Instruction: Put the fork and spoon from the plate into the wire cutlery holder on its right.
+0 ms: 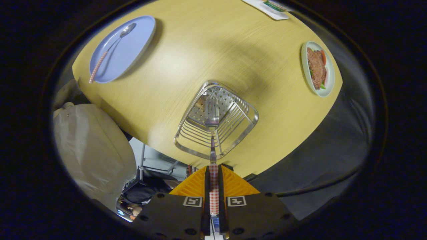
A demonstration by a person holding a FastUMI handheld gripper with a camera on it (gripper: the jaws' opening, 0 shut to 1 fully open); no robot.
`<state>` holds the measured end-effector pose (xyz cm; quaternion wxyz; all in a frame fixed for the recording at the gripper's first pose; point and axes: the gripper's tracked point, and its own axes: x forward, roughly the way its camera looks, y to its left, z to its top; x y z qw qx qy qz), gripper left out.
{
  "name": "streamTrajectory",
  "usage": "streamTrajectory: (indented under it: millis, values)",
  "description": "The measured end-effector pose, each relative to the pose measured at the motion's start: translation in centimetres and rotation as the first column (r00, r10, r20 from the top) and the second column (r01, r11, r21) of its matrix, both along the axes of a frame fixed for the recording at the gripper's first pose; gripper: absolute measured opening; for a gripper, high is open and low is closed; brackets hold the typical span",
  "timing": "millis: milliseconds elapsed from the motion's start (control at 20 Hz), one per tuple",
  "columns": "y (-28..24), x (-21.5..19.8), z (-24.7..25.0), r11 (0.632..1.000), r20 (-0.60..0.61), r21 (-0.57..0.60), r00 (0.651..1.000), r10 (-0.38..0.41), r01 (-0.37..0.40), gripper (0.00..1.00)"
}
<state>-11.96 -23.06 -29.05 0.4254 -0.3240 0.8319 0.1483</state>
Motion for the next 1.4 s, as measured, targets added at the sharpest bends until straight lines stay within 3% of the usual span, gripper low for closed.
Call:
streamTrajectory:
  millis: [650, 800, 1050, 1150, 1200, 1400]
  values:
    - [0.0, 0.4, -0.4, 0.996, 0.059, 0.008, 0.994, -0.09, 0.089, 0.2]
    - [0.0, 0.2, -0.1, 0.987, 0.119, 0.06, 0.98, -0.157, 0.151, 0.49]
    - [0.4, 0.5, 1.7, 0.959, 0.301, 0.136, 0.912, -0.279, 0.248, 0.98]
    - [2.0, 0.4, 2.2, 0.943, 0.35, 0.202, 0.879, -0.323, 0.265, 0.98]
    - [3.2, -0.5, 2.7, 0.919, 0.334, 0.233, 0.861, -0.383, 0.319, 0.99]
    - [6.6, 1.0, 3.3, 0.849, 0.458, 0.416, 0.732, -0.505, 0.325, 0.99]
